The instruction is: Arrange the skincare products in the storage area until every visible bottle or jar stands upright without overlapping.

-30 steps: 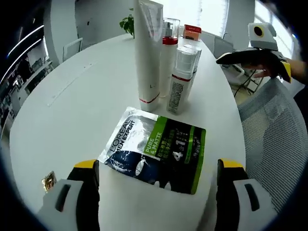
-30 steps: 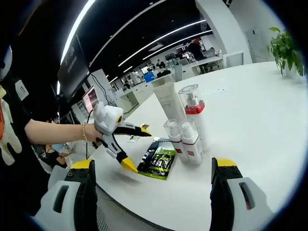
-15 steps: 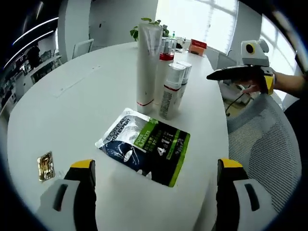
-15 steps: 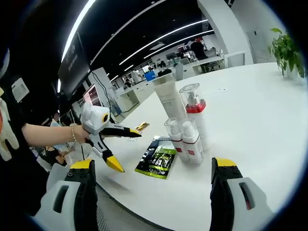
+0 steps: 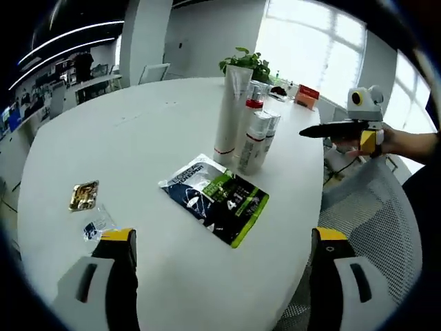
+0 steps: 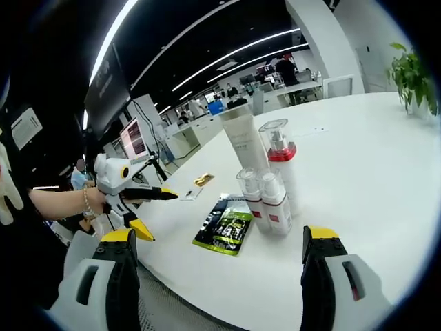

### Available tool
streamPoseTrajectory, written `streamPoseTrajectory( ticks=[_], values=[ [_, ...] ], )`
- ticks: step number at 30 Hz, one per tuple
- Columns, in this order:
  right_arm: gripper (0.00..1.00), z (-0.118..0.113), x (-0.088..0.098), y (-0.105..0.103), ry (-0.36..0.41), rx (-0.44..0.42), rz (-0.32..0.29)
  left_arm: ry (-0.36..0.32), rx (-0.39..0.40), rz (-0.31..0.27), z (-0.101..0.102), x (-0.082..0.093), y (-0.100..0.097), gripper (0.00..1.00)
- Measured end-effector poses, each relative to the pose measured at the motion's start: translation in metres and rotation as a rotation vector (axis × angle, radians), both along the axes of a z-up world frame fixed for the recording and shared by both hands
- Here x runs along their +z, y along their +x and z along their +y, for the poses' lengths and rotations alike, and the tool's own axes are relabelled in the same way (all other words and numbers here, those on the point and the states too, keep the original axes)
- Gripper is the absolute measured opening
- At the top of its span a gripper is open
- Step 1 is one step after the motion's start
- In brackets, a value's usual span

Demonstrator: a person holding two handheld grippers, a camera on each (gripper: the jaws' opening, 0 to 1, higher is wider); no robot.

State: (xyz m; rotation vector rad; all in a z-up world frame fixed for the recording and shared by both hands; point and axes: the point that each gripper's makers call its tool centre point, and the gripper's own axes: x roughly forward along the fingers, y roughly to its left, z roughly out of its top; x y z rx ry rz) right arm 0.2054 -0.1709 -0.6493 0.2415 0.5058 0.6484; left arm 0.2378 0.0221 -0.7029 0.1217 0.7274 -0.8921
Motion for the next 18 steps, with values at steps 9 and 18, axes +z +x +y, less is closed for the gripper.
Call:
streamPoseTrajectory(
  ticks=[9,18],
  values=[
    [1.00,0.002,0.001,-0.001,-0.011,0.009,-0.009,-0.016,0.130,-0.015,0.023,0.007,-0.025,0.99],
    [1.00,0.003,0.002,-0.001,-0.015,0.016,-0.018,-0.051,0.237,-0.063,0.043,0.019,-0.036,0.99]
  ],
)
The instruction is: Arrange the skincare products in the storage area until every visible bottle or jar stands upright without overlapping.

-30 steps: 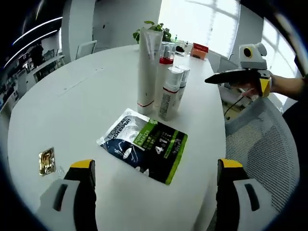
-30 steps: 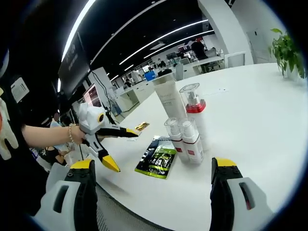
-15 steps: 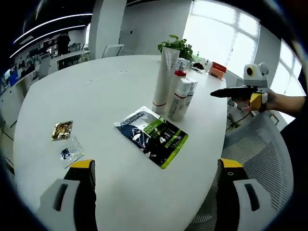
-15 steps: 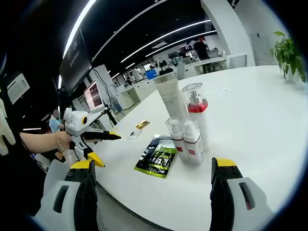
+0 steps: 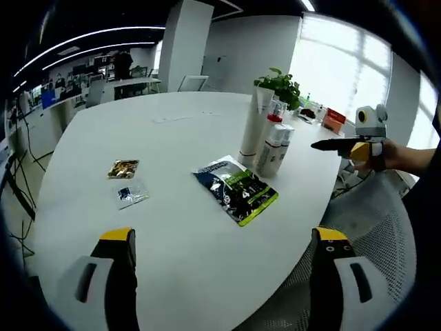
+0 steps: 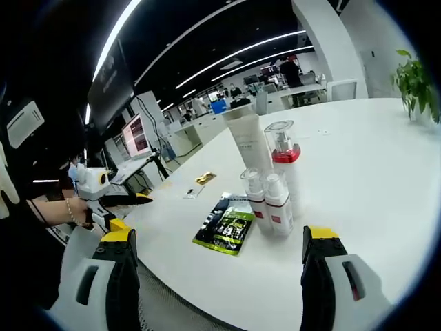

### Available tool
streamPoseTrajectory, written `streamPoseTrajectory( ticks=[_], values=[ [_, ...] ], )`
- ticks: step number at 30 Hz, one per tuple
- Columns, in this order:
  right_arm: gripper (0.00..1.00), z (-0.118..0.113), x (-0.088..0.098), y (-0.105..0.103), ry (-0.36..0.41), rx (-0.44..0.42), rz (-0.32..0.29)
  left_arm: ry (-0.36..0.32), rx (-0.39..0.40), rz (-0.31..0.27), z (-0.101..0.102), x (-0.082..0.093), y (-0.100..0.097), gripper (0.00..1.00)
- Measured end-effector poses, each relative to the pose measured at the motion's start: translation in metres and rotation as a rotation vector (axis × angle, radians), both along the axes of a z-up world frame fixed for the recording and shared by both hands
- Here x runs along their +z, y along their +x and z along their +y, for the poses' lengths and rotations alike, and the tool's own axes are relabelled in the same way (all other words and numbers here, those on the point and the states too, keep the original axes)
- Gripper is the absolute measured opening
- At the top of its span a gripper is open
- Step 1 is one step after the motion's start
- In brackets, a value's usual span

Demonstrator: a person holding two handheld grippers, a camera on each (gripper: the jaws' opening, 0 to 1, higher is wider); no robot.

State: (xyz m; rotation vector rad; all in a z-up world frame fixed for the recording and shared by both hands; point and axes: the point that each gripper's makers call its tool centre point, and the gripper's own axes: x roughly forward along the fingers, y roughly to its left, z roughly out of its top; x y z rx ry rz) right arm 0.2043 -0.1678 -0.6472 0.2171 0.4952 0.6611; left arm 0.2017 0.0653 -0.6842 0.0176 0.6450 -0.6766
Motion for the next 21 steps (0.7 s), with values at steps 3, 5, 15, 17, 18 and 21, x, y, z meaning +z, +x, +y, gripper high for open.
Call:
streamPoseTrajectory(
  ticks=[3,5,15,17,18,21],
  values=[
    [1.00,0.0003,-0.0001,-0.0005,-0.001,0.001,0.000,-0.001,0.019,-0.009,0.0033,0.0033,-0.0040,0.99],
    [1.00,0.0003,-0.0006,-0.0005,-0.001,0.002,0.002,0.004,0.026,-0.013,0.0048,0.0046,-0.0024,0.99],
    [1.00,0.0010,-0.0008,-0.0019,-0.007,0.005,0.004,0.022,0.040,-0.027,0.0095,0.0038,0.0020,0.99],
    [1.00,0.0006,-0.0008,-0.0016,-0.006,0.003,0.004,0.025,0.043,-0.028,0.0104,0.0036,0.0025,0.99],
    [1.00,0.0006,-0.0006,-0.0015,-0.006,0.002,0.004,0.024,0.043,-0.027,0.0107,0.0035,0.0027,0.99],
    [1.00,0.0003,-0.0007,-0.0012,-0.006,-0.002,0.005,0.028,0.041,-0.022,0.0100,0.0026,0.0023,0.99]
  ],
)
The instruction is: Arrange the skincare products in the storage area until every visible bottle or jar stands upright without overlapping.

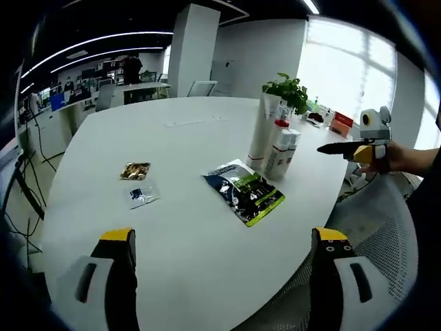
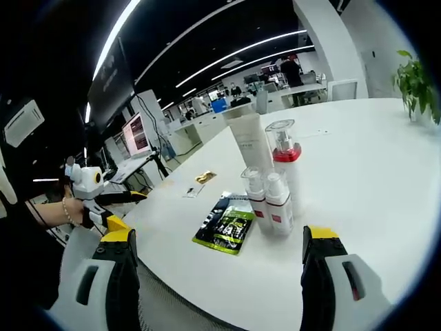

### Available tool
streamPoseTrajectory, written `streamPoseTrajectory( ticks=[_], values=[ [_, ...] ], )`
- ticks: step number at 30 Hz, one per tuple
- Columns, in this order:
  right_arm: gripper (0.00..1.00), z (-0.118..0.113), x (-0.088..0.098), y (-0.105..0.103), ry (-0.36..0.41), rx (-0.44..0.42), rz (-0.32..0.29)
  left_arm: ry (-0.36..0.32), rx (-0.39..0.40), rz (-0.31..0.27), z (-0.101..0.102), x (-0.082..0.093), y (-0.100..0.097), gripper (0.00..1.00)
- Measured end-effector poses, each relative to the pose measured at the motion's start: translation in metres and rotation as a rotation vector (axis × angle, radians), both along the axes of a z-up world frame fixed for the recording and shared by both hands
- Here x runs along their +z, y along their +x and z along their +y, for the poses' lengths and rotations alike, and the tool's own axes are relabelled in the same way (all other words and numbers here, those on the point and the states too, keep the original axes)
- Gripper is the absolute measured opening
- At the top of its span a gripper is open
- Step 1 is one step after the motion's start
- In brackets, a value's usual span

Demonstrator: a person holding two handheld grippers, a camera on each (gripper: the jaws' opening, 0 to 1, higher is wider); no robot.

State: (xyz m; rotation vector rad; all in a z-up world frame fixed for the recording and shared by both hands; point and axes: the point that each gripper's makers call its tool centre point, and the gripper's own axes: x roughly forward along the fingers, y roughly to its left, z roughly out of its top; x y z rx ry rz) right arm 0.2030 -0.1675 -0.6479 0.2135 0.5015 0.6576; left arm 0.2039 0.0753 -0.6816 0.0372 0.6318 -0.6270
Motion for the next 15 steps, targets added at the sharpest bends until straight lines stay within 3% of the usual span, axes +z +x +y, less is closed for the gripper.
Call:
streamPoseTrajectory(
  ticks=[6,15],
  values=[
    [1.00,-0.002,-0.001,0.002,0.000,-0.014,-0.002,0.004,0.022,0.017,0.002,-0.002,0.002,0.99],
    [1.00,-0.003,-0.001,0.002,-0.005,-0.027,0.002,0.016,0.062,0.056,0.009,-0.014,0.023,0.99]
  ],
)
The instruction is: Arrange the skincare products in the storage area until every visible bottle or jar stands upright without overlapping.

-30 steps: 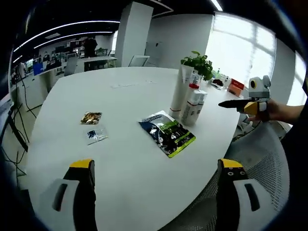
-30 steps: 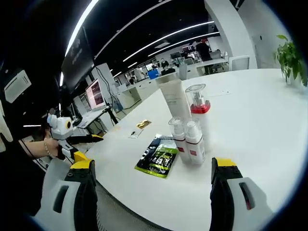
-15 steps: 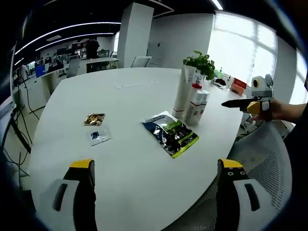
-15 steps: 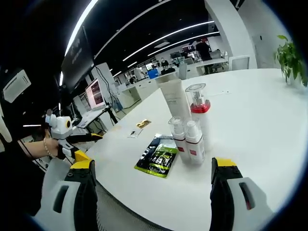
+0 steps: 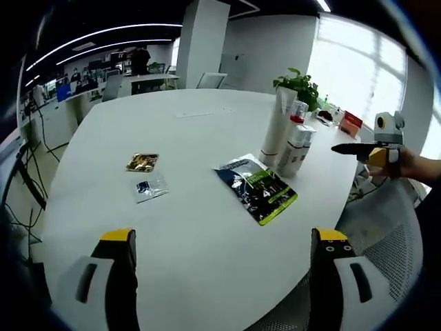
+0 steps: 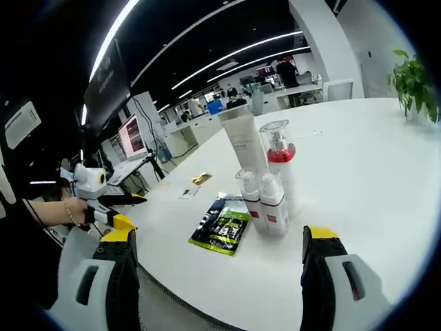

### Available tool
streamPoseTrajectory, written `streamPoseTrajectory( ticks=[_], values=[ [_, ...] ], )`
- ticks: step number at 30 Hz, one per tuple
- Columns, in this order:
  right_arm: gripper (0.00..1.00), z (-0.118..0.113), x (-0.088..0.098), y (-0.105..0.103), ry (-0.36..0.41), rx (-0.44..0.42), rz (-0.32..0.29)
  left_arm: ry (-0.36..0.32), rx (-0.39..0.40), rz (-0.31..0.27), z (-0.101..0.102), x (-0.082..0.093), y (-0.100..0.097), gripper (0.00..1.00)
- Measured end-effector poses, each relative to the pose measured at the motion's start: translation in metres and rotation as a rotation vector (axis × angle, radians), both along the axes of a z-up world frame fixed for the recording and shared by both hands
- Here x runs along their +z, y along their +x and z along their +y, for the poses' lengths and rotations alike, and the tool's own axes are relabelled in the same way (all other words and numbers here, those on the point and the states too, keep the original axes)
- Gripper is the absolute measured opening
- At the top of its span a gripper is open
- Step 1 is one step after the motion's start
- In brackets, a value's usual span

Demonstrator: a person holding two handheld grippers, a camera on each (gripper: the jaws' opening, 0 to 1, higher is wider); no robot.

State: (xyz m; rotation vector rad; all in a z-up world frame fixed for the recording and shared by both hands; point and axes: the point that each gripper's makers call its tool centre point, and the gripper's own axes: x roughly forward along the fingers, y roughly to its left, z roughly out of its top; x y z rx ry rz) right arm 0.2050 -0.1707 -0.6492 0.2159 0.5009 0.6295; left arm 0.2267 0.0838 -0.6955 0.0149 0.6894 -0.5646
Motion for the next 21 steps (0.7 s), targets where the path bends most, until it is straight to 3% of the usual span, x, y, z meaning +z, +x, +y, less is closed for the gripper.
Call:
streamPoseTrajectory(
  ticks=[4,7,11,21],
  values=[
    [1.00,-0.001,-0.001,0.000,-0.005,0.000,0.004,0.005,0.046,0.015,0.008,-0.008,0.016,0.99],
    [1.00,-0.002,-0.002,0.000,-0.007,-0.006,0.008,0.063,0.088,0.032,0.014,-0.013,0.025,0.98],
    [1.00,-0.002,-0.004,0.000,-0.010,-0.009,0.017,0.088,0.112,0.041,0.015,-0.021,0.041,0.98],
    [1.00,-0.003,-0.008,-0.001,-0.018,-0.017,0.039,0.092,0.150,0.108,0.019,-0.042,0.072,0.92]
  ],
)
